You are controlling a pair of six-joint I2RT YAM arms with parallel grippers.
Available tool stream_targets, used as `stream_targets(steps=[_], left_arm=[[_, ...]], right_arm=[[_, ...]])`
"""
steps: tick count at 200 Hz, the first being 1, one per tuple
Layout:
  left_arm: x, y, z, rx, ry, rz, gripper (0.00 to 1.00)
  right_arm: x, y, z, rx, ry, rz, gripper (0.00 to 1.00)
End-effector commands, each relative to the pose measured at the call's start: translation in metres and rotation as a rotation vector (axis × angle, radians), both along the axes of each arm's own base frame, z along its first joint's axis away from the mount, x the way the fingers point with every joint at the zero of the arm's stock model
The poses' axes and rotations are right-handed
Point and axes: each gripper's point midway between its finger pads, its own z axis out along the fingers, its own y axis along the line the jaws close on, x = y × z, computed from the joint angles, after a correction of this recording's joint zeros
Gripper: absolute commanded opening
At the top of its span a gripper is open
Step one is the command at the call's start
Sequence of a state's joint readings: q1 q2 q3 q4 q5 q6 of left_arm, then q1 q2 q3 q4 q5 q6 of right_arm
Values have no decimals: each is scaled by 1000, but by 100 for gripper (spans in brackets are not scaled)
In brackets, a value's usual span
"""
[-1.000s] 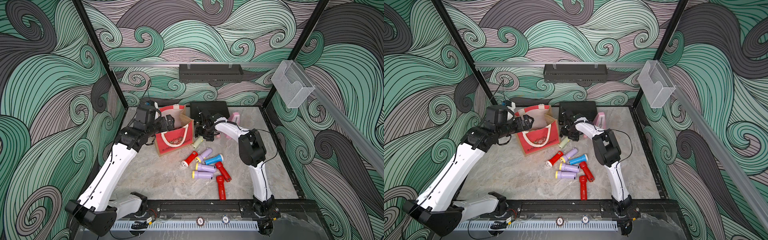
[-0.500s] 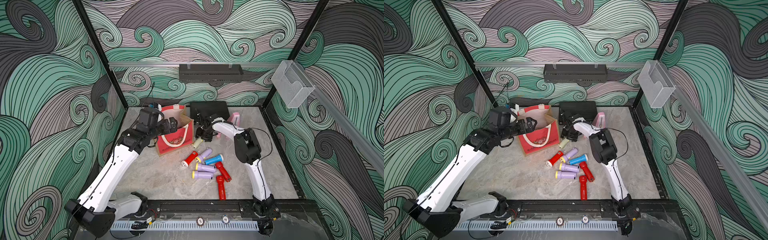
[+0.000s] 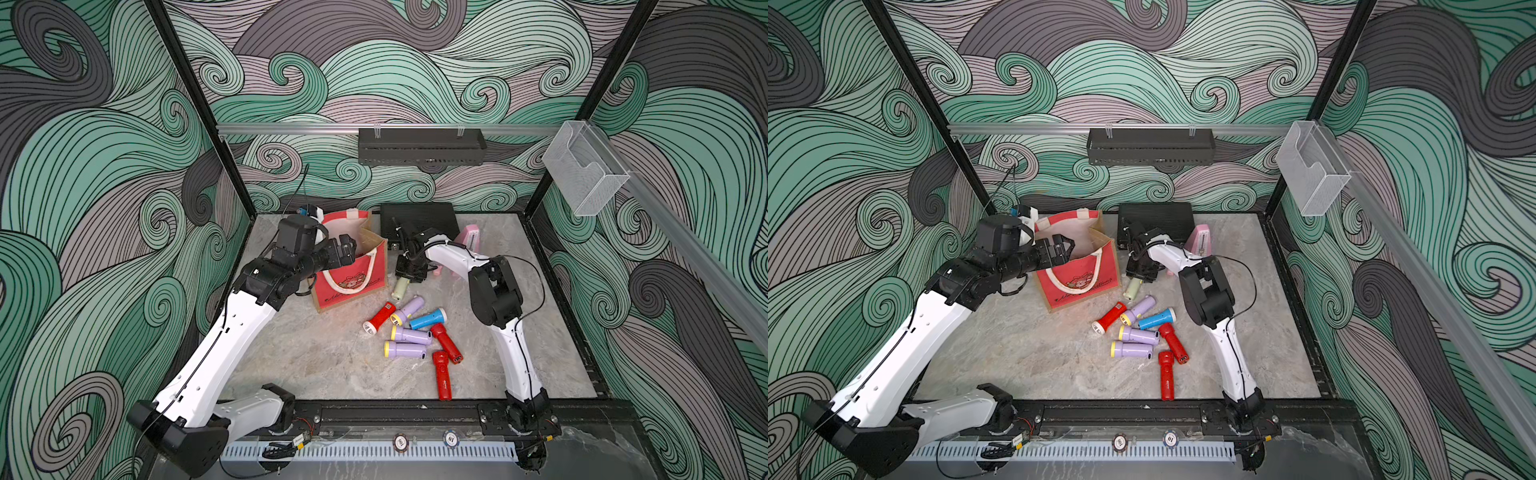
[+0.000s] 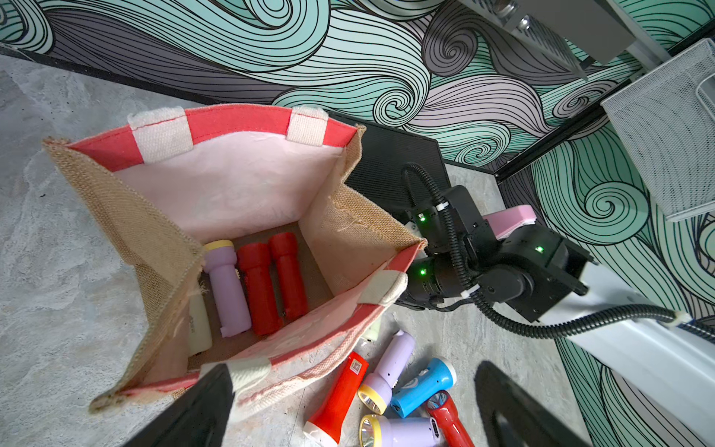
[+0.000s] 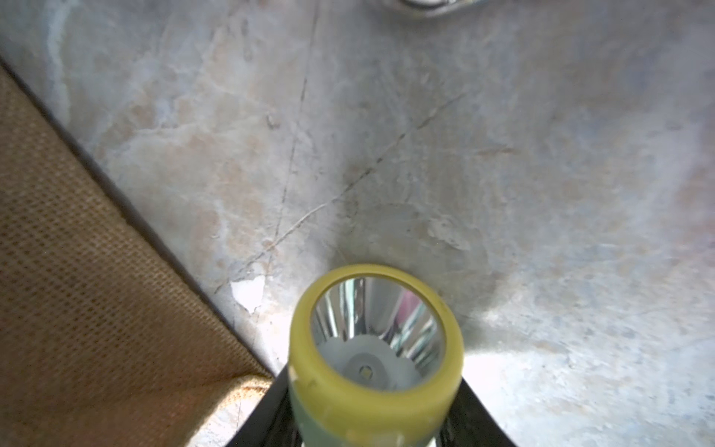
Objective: Put the flashlights into the tote bags
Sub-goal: Pick up the flashlight from the center of the board.
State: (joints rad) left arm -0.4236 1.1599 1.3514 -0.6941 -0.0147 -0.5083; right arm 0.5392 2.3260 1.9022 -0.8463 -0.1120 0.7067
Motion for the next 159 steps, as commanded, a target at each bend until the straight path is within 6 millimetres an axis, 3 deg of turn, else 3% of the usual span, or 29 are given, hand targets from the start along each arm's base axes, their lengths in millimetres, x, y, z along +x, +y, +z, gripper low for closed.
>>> stream_targets(steps=[1, 35, 81, 106, 159], left_arm=[[-2, 0, 10, -10, -32, 2, 99], [-1, 1, 10, -9, -35, 5, 99], [-1, 0, 12, -15, -40, 5, 98], [-1, 0, 13, -14, -43, 5, 99], [-1, -5, 25, -36, -70, -21, 99]], right_arm=[[-5, -15, -4, -40, 14, -20, 45], [-6, -23, -8, -57, 15, -15, 43], [-5, -29, -13, -70, 13, -14, 52], [-5, -33, -13, -73, 13, -14, 42], [-1, -31, -5, -57, -18, -2, 33]])
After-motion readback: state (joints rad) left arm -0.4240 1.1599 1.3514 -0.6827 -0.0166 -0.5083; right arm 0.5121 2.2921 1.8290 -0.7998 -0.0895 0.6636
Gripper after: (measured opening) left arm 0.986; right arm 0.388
